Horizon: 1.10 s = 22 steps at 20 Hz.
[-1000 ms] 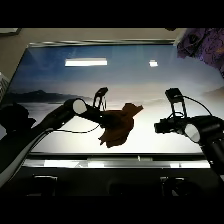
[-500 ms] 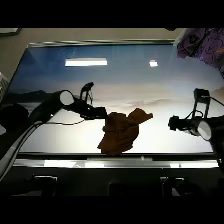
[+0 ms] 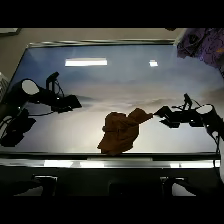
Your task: Fold the clothes and pants, and hang the long-sleeved shirts on hangers.
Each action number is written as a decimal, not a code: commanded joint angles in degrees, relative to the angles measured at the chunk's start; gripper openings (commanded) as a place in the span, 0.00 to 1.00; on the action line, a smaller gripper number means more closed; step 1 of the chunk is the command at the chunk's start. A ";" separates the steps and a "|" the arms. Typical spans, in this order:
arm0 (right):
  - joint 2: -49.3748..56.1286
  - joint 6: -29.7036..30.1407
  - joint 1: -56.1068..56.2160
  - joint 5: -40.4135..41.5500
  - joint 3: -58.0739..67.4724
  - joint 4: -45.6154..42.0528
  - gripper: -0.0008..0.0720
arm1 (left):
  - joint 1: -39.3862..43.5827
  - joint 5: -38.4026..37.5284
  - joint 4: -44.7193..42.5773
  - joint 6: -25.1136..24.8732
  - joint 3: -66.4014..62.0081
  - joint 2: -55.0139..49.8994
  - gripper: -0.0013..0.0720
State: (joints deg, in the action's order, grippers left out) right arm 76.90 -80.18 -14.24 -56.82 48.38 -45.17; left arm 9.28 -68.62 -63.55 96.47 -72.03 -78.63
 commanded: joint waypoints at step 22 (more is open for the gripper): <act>0.83 4.04 7.37 11.45 0.07 6.32 0.06 | 16.48 16.72 46.31 -20.63 41.88 5.84 0.86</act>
State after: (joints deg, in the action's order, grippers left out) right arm 78.61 -74.67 -6.94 -44.03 48.40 -37.74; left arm 22.39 -53.69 -21.32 77.89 -31.90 -72.16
